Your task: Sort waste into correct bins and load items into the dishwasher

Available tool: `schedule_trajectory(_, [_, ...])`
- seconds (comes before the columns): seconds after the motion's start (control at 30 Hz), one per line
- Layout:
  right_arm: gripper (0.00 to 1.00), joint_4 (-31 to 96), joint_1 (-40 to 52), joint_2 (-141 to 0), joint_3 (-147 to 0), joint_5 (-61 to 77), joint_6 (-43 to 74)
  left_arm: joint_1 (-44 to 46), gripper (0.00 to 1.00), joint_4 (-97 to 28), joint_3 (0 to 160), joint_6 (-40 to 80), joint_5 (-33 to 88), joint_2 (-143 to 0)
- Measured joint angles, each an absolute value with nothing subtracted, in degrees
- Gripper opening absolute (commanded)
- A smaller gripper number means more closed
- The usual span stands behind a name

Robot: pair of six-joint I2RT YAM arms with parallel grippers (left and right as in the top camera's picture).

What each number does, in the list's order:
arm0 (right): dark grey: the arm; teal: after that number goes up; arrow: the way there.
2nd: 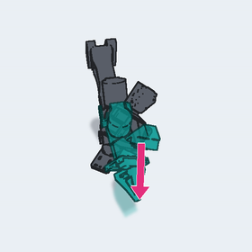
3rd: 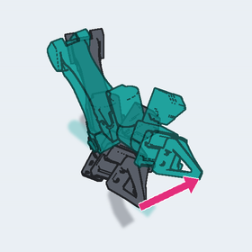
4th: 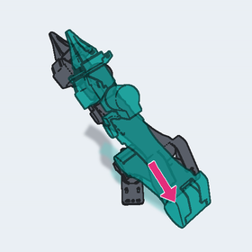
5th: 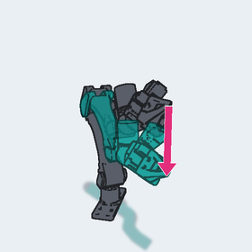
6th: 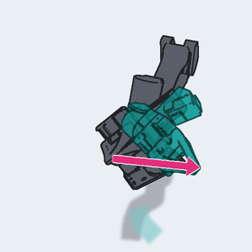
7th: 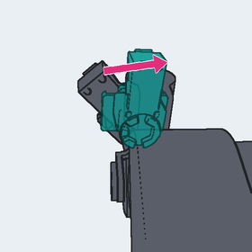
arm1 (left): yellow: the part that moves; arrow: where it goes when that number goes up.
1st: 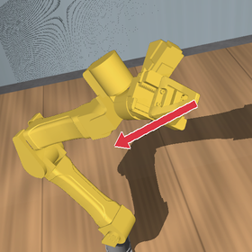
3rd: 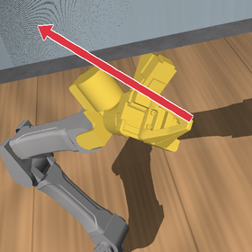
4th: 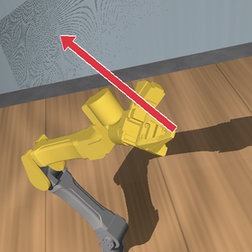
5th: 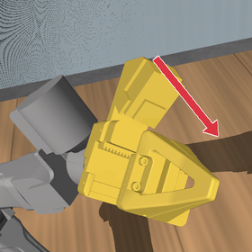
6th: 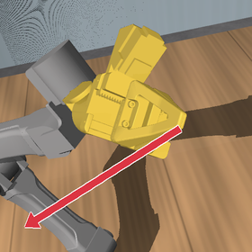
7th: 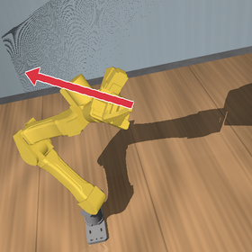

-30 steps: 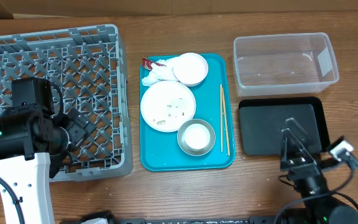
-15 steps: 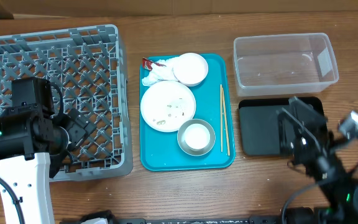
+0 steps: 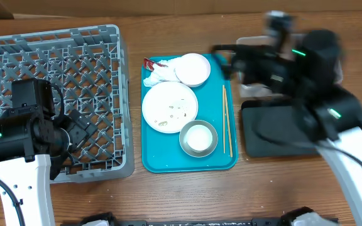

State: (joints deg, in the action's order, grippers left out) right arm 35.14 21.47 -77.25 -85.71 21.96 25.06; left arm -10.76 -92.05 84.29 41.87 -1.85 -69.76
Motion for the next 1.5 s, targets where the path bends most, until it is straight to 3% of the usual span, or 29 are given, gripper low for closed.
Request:
schedule_trajectory(0.13, [1.00, 40.5, 33.3, -92.1, -97.5, 7.7, 17.8, -10.8, 1.00, -92.1, 84.3, 41.9, -1.8, -69.8])
schedule_trajectory(0.27, [1.00, 36.5, 39.0, -101.3, -101.8, -0.5, 14.2, -10.8, 1.00, -92.1, 84.3, 41.9, -1.9, -69.8])
schedule_trajectory(0.6, [1.00, 28.8, 40.8, -111.3, -102.6, -5.6, 12.0, -10.8, 1.00, -92.1, 84.3, 41.9, -1.9, -69.8])
schedule_trajectory(0.77, [0.85, 27.3, 40.8, -118.6, -103.0, -6.3, 9.1, -10.8, 1.00, -92.1, 84.3, 41.9, -1.8, -69.8])
schedule_trajectory(0.87, [0.84, 25.6, 40.8, -123.5, -103.0, -6.3, 6.7, -10.8, 1.00, -92.1, 84.3, 41.9, -1.9, -69.8])
schedule_trajectory(1.03, [0.70, 23.4, 40.8, -128.9, -103.0, -6.4, 3.1, -10.8, 1.00, -92.1, 84.3, 41.9, -1.9, -69.8])
schedule_trajectory(1.5, [0.58, 21.2, 40.8, -131.9, -103.0, -6.4, -1.8, -10.8, 1.00, -92.1, 84.3, 41.9, -1.9, -69.8])
